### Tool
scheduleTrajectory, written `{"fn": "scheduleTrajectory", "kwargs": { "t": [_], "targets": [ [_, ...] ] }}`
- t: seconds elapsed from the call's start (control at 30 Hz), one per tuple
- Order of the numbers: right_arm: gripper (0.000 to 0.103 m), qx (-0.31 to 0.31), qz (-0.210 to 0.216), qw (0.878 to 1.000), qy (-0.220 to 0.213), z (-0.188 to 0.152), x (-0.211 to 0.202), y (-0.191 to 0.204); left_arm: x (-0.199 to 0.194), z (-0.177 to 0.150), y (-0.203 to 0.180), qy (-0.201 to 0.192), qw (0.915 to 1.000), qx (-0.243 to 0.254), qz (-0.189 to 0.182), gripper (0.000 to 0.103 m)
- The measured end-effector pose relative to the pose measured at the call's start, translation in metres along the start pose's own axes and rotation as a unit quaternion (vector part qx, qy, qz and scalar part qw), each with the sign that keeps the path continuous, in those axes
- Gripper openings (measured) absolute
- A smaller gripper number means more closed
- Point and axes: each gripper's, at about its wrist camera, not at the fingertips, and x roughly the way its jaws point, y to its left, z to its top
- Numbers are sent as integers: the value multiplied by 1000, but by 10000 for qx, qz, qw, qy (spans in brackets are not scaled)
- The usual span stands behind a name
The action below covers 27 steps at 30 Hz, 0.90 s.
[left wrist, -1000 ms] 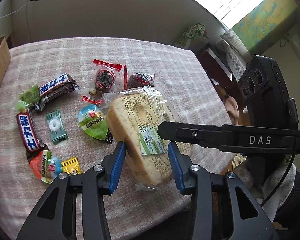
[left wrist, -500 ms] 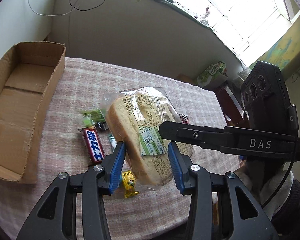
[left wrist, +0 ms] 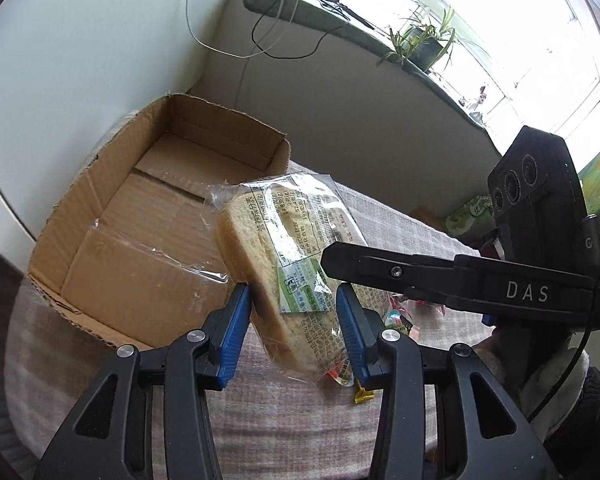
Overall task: Organize snacks
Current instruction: 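Lift the bread loaf with the right tool and lower it into the cardboard box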
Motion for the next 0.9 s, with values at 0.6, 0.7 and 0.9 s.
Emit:
{"fn": "scheduleTrajectory", "kwargs": {
  "t": [0.6,0.7,0.9],
  "targets": [
    [52,-581,-4,9973,451,26,86,57,-14,-2,64,-203,9970,-439,602,42],
    [52,-586,-44,9972,472,25,86,59,-14,-6,67,-214,9968,-333,692,42],
    [52,-539,-235,9973,441,25,85,57,-9,-4,72,-198,9946,-328,965,41]
  ]
}}
